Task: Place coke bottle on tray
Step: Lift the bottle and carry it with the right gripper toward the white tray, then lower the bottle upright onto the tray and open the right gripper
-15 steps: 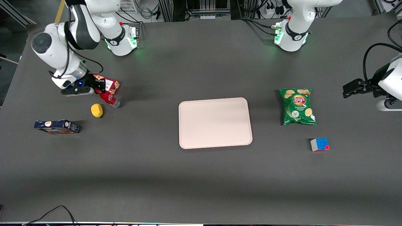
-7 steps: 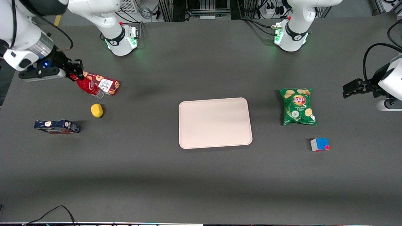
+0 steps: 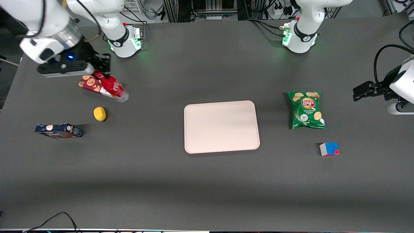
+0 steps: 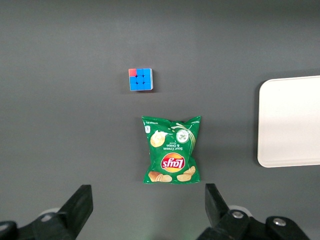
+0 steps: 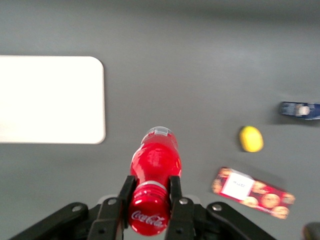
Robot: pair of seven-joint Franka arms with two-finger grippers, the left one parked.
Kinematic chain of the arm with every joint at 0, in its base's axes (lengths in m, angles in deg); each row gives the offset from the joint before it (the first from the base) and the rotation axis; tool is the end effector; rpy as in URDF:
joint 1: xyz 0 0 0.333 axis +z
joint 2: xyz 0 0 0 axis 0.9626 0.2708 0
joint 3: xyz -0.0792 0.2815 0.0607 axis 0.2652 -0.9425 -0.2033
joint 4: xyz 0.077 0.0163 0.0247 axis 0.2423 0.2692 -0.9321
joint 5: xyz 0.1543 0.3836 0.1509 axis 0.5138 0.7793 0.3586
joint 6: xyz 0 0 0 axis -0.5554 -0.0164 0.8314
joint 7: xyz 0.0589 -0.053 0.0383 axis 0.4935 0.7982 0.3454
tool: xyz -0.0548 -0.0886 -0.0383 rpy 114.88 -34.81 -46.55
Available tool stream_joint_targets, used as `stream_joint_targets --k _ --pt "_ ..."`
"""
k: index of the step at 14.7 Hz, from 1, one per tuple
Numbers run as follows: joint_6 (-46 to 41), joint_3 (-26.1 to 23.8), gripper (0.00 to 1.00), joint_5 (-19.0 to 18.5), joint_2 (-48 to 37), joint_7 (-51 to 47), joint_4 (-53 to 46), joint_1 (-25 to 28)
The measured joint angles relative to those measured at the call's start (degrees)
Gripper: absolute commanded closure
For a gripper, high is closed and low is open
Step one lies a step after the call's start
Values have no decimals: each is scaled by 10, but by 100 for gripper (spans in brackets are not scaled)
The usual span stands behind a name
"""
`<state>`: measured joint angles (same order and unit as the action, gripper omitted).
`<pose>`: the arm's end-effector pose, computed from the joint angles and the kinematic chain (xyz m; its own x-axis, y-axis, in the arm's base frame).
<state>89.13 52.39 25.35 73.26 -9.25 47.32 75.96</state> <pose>0.5357 0.2213 0.6060 0.9992 0.0400 0.0090 0.0400 -0.9992 0.0021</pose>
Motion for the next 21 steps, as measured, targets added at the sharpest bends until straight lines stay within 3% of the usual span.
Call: stream_joint_targets --k 3,6,8,20,21 --pt "6 -20 100 -8 103 -116 -62 58" --pt "50 -21 100 -60 210 -216 -108 132" --pt "98 -20 100 -73 267 -260 -123 161" --pt "221 -16 100 -131 434 -298 -140 193" --pt "221 -16 65 -131 434 -298 -143 196"
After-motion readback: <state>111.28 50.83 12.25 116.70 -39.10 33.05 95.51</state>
